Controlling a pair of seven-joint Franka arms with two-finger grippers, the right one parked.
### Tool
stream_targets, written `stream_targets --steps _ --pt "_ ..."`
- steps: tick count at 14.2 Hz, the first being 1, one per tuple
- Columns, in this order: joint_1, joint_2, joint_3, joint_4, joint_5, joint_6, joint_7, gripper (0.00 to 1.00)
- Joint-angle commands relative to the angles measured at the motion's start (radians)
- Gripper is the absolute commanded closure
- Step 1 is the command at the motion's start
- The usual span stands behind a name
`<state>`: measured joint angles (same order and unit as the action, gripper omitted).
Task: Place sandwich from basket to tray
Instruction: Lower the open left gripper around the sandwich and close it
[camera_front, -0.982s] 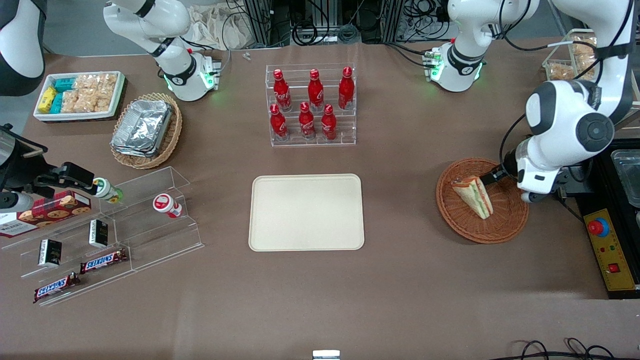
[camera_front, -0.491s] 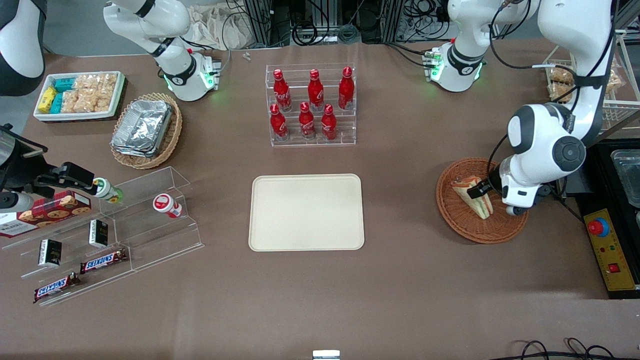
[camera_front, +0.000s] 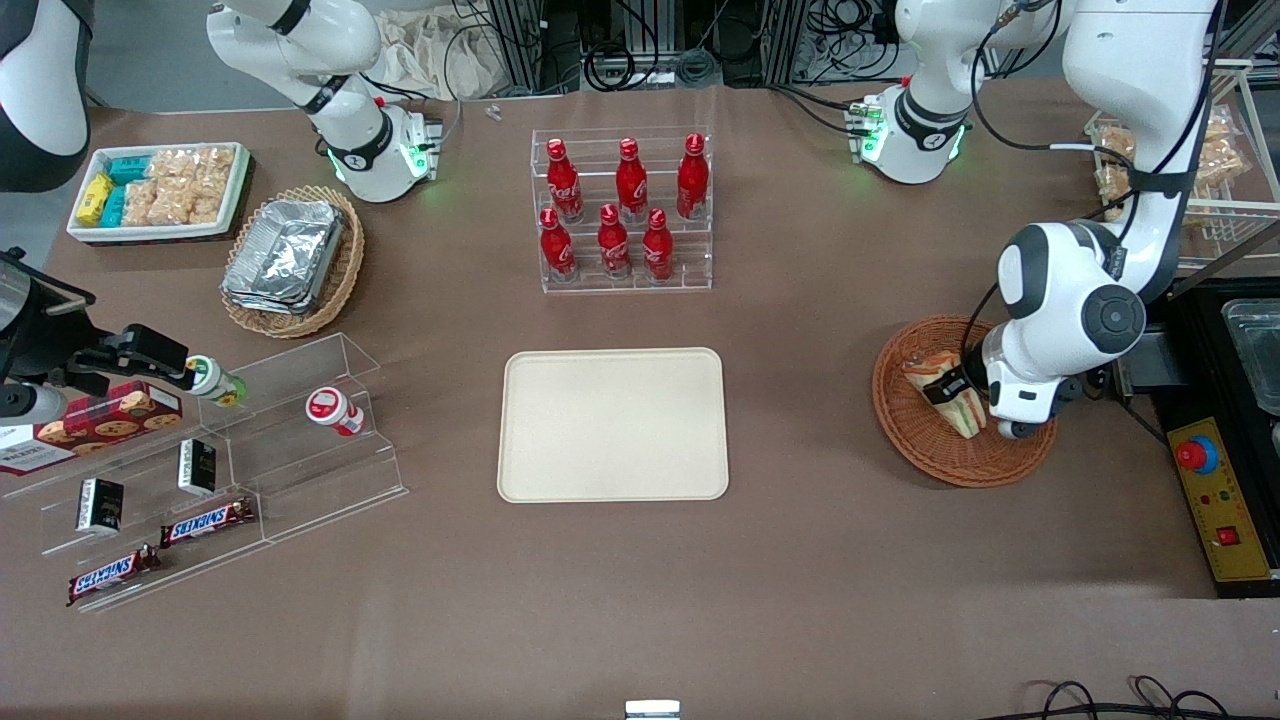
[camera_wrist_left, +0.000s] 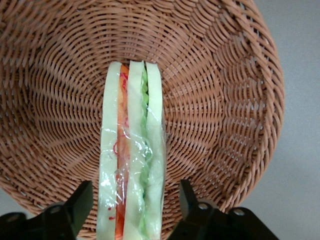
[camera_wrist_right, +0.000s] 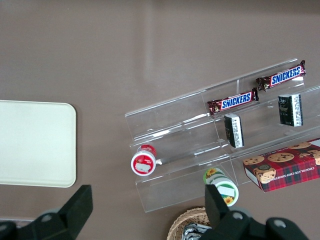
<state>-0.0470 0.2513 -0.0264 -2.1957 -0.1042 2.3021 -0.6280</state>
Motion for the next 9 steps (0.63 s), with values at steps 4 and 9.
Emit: stream_targets --steps 4,9 --pt "-0.007 -0.035 -0.02 0.004 0.004 -0.042 -0.091 1.0" --pt "-0.004 -0.128 -0.021 0.187 0.004 -0.37 -0.099 1.0"
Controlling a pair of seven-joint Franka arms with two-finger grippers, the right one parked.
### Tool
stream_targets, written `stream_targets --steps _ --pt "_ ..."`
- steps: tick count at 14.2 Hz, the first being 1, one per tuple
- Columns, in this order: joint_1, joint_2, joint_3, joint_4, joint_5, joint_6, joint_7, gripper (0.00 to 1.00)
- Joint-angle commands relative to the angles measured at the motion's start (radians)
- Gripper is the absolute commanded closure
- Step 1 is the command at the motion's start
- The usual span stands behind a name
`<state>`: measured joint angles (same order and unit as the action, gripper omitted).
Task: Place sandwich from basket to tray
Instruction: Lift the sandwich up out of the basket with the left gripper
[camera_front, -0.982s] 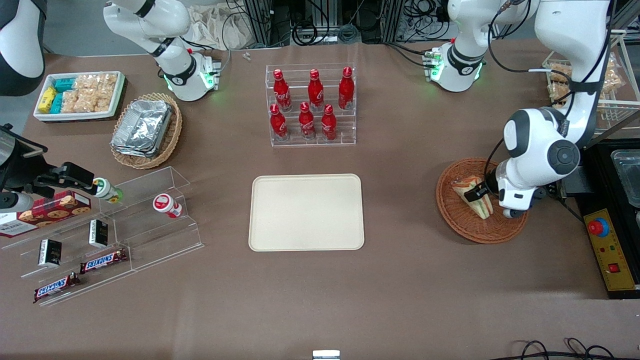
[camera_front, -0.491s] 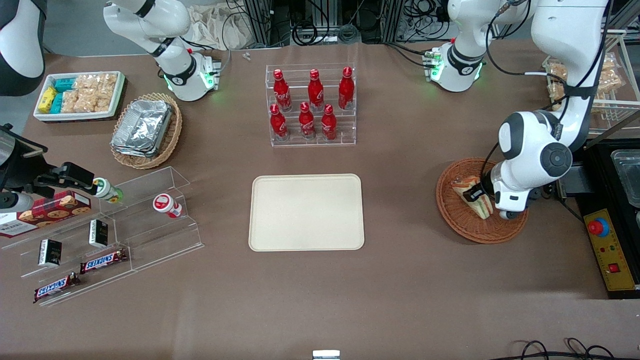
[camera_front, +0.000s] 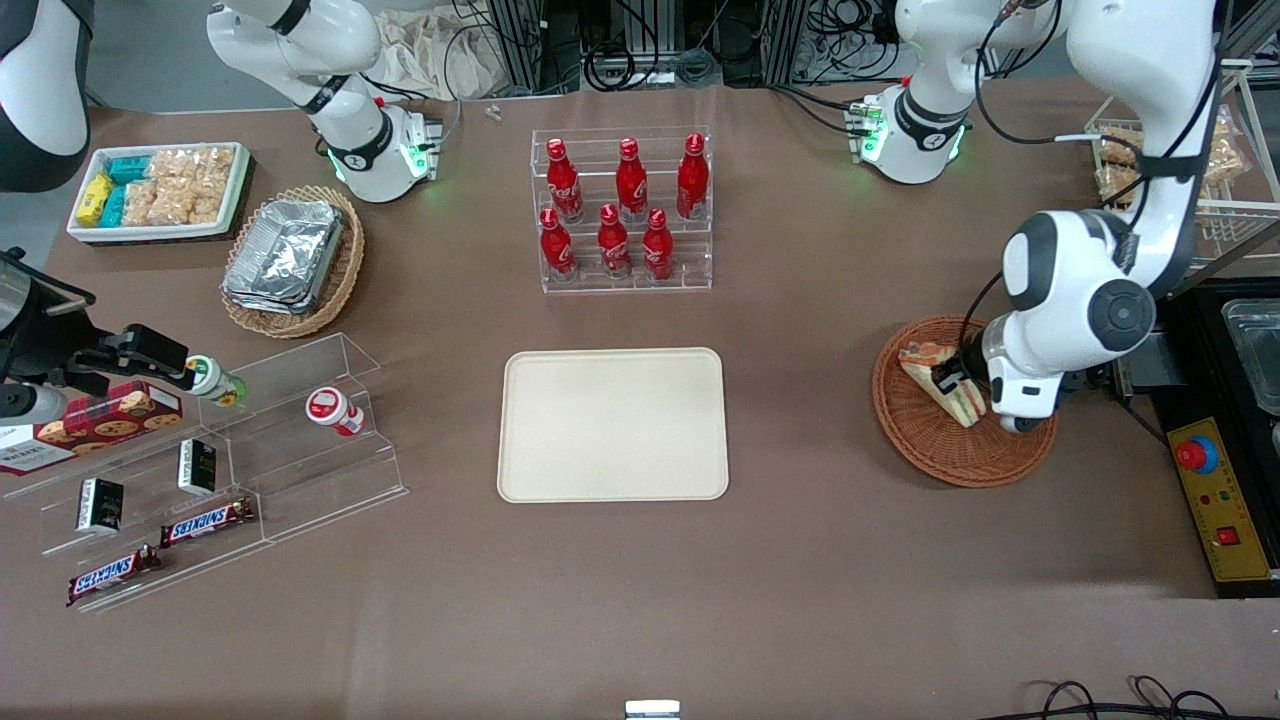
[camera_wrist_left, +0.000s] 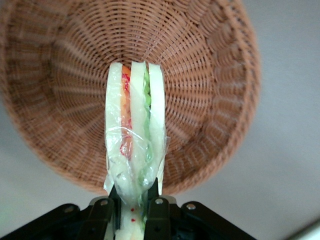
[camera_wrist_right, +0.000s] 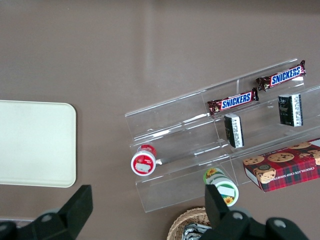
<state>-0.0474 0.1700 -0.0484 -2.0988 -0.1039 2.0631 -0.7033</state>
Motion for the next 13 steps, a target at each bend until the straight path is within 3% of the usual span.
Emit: stream_targets --steps 1,7,9,13 --pt "-0.003 -0.046 0.001 0.161 0.004 -0.199 -0.019 1.0" --pt "-0.005 0.021 -0.004 0.523 -0.004 -0.493 0.068 1.0" --pt "-0.003 0.066 -0.069 0.614 0.001 -0.555 0.065 1.0" --pt "-0.003 0.08 -0.2 0.635 -0.002 -0.546 0.064 1.0"
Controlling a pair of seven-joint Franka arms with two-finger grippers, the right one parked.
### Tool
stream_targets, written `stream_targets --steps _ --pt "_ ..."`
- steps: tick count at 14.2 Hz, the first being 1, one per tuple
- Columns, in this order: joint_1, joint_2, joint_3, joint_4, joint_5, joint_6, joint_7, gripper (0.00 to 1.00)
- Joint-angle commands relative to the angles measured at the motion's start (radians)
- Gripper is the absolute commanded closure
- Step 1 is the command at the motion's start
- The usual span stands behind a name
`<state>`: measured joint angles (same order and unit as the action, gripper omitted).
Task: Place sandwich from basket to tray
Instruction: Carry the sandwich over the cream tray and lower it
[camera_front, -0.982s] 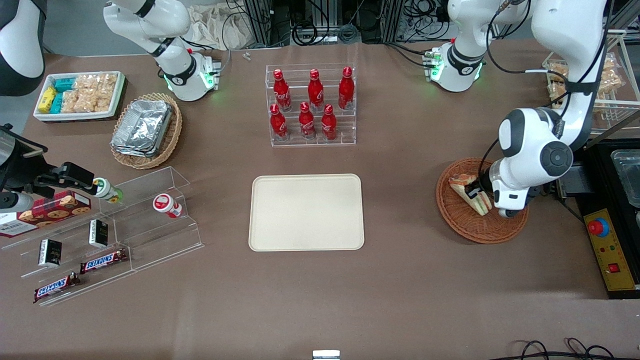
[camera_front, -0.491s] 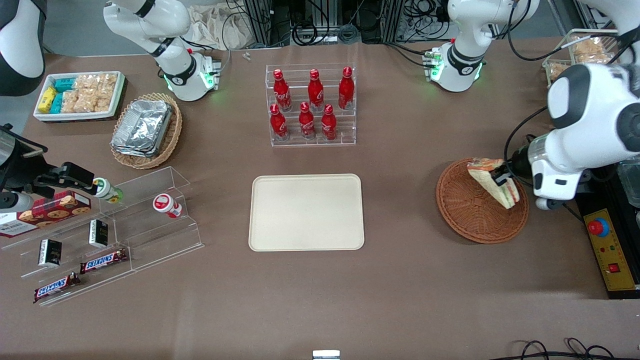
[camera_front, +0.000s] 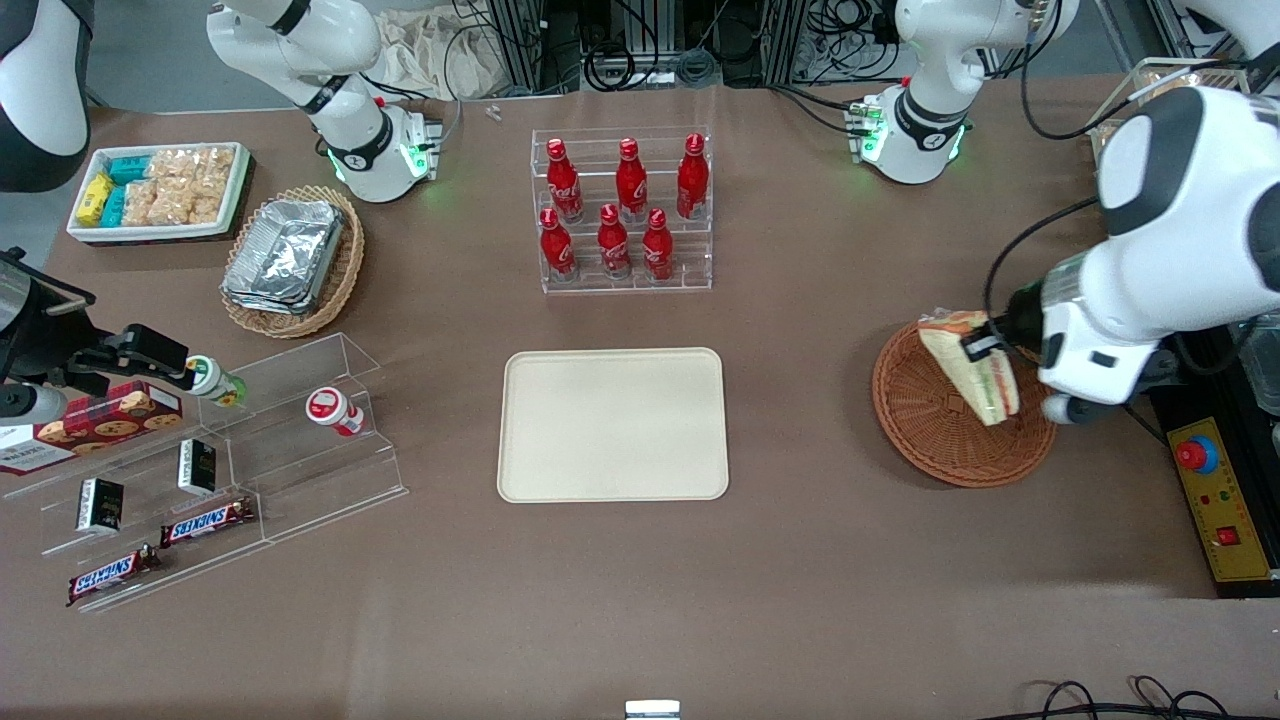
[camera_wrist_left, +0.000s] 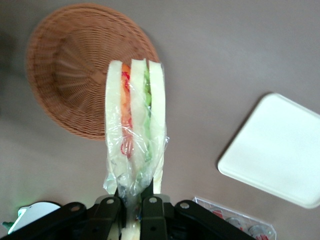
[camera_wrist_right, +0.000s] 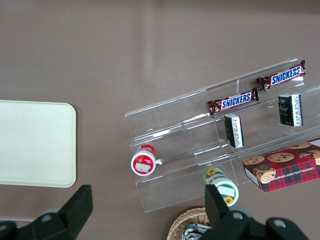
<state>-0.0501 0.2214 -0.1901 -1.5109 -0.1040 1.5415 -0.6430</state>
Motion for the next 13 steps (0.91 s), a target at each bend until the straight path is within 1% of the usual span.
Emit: stream_targets --steps 1,3,6,9,11,13 --pt "-0.002 0.036 -0.08 0.05 0.001 -0.02 0.003 1.0" --pt "-0.002 0.079 -0.164 0.081 0.026 -0.005 0.005 1.0" --pt "-0.008 0.136 -0.279 0.078 0.105 0.106 -0.003 1.0" --pt "-0.086 0.235 -0.292 0.078 0.11 0.215 -0.079 1.0" --pt "-0.108 0.283 -0.292 0.072 0.107 0.316 -0.087 1.0" --pt "-0.149 0.338 -0.29 0.07 0.113 0.382 -0.09 1.0"
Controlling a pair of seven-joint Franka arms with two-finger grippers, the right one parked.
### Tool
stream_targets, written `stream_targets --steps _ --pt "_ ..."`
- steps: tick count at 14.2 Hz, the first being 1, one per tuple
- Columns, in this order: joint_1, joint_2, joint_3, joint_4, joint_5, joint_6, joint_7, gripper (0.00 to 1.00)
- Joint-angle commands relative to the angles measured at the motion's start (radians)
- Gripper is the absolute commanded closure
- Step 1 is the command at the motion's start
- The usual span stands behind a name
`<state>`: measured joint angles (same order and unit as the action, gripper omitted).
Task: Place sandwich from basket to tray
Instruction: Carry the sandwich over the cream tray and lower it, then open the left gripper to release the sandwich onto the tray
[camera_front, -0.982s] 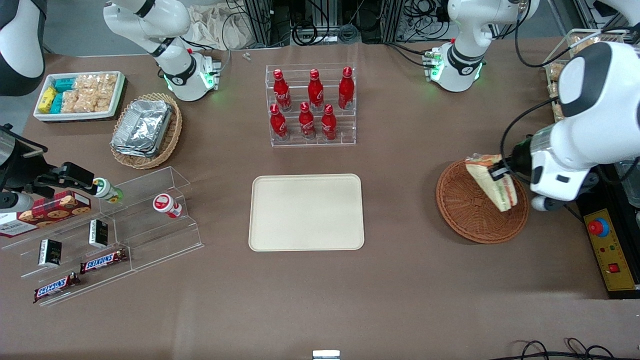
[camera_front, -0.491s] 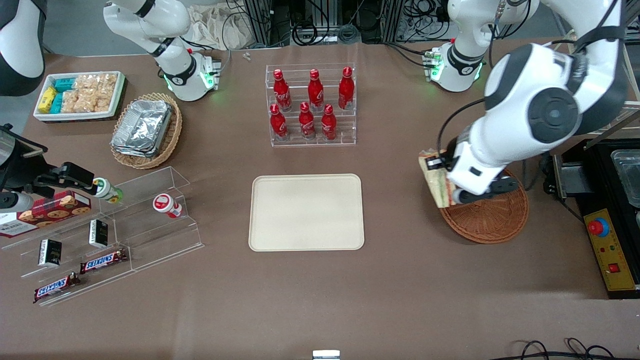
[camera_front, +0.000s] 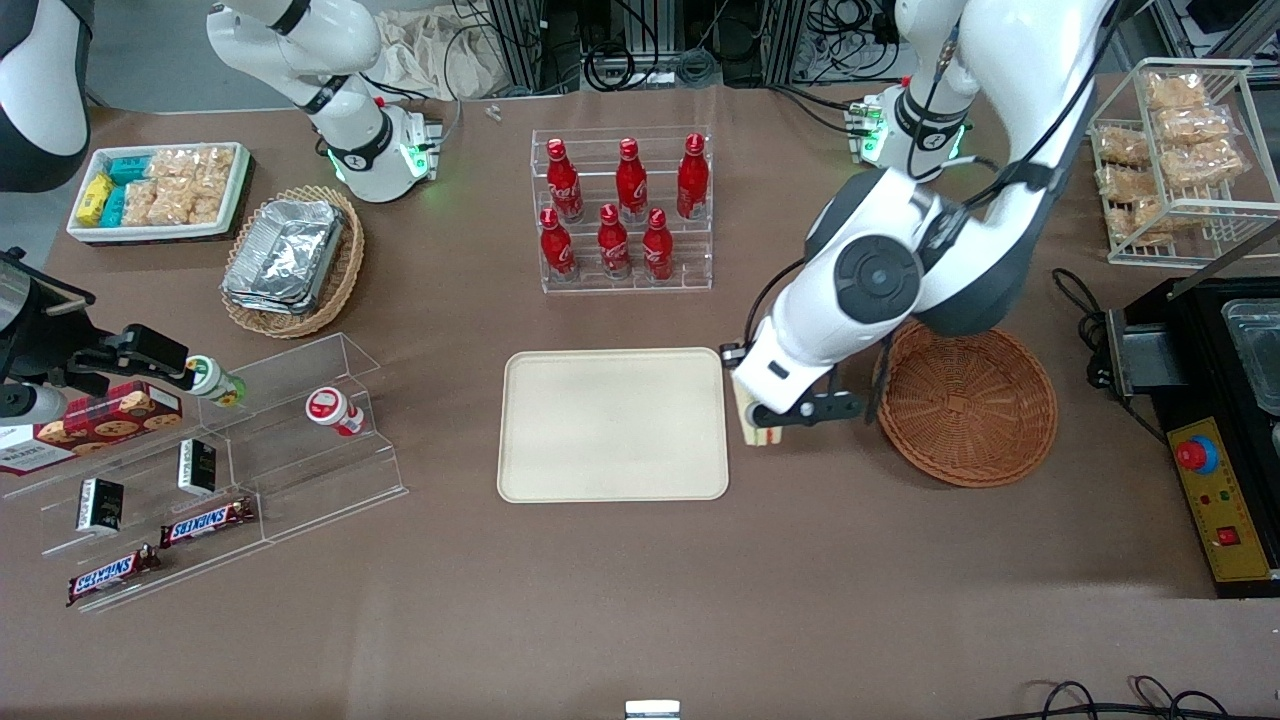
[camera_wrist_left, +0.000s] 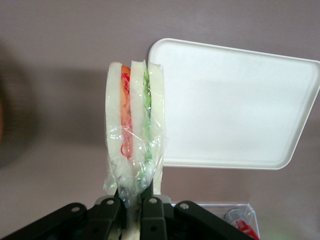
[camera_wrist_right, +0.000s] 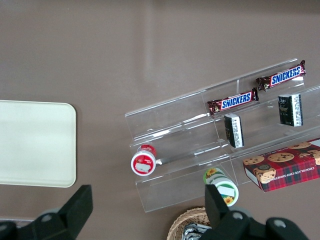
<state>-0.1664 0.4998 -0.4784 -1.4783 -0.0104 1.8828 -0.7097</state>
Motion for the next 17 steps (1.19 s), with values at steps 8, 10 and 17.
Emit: stream_targets --steps 8,10,17 --pt "-0.087 0.256 0.001 0.024 0.072 0.245 -0.074 1.0" --pt "-0.087 0.279 0.001 0.026 0.072 0.256 -0.068 1.0" --pt "-0.075 0.252 0.003 0.033 0.073 0.166 -0.071 0.0"
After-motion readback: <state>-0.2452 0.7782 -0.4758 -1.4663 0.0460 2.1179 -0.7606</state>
